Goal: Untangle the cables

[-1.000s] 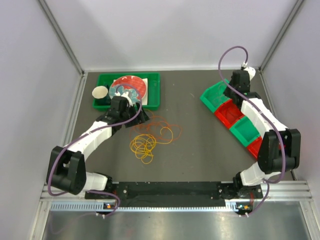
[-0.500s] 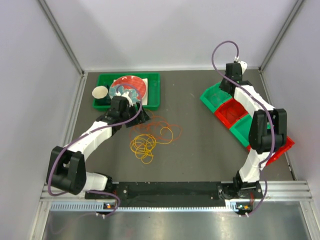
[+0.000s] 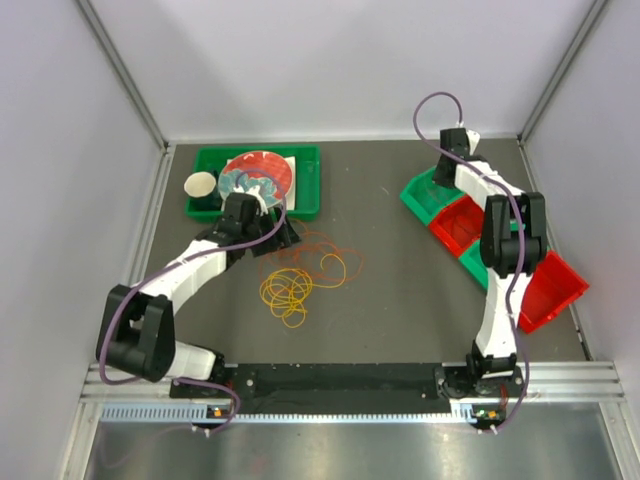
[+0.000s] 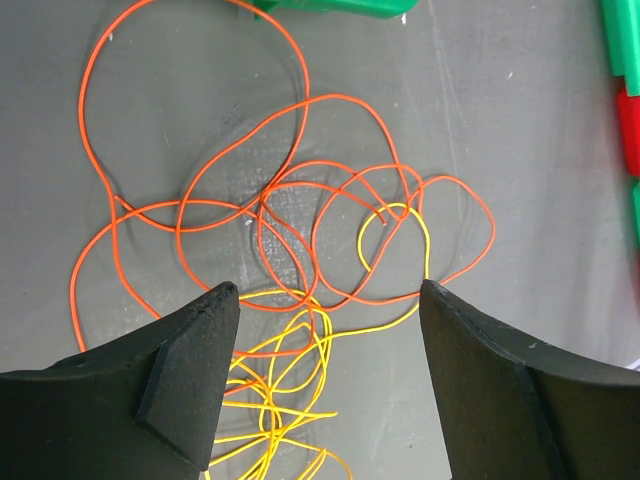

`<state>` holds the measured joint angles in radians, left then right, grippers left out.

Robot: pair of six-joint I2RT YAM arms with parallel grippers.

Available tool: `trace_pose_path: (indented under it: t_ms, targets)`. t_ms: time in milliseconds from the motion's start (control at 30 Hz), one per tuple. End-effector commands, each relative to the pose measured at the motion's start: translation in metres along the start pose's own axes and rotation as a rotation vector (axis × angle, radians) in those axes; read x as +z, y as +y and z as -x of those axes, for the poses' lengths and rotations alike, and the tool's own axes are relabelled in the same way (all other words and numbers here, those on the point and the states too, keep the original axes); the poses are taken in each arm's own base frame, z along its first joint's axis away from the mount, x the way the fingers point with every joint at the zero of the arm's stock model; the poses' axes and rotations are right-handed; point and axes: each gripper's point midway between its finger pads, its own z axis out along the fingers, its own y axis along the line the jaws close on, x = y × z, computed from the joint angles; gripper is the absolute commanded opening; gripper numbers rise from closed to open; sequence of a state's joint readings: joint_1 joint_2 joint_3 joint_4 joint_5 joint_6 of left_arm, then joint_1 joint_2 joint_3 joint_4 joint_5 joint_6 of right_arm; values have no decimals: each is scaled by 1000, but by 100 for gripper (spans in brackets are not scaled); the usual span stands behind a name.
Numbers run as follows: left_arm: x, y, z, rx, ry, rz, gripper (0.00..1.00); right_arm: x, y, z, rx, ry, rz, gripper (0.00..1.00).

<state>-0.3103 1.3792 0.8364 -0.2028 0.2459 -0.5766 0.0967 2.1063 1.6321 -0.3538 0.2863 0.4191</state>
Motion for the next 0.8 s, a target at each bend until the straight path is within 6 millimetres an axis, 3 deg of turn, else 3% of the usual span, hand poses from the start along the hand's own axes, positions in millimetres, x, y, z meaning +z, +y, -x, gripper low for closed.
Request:
trace_pose_path:
  t_ms: [0, 167, 233, 267, 367, 433, 567, 767]
  targets:
    - [0, -16, 20, 21, -48, -46, 77, 2, -6, 18, 29, -28, -7, 0]
    - [2, -19, 19, 15, -35, -63, 77, -15, -5, 22, 27, -34, 20, 0]
    - [1, -21, 19, 16, -37, -70, 76, -38, -9, 34, 35, -75, 28, 9]
    - [1, -20, 20, 15, -39, -68, 76, -47, -10, 38, 40, -90, 31, 23]
    - [0, -22, 19, 11, -42, -78, 77, -74, -16, 50, 45, -146, 43, 43]
    - [-3, -24, 18, 11, -43, -87, 76, -84, -20, 51, 42, -156, 38, 48]
    - [-8, -22, 14, 5, -50, -90, 76, -106, -20, 61, 41, -179, 67, 48]
    - [-17, -22, 11, 7, -66, -93, 77, -116, -7, 61, 74, -162, 135, 46]
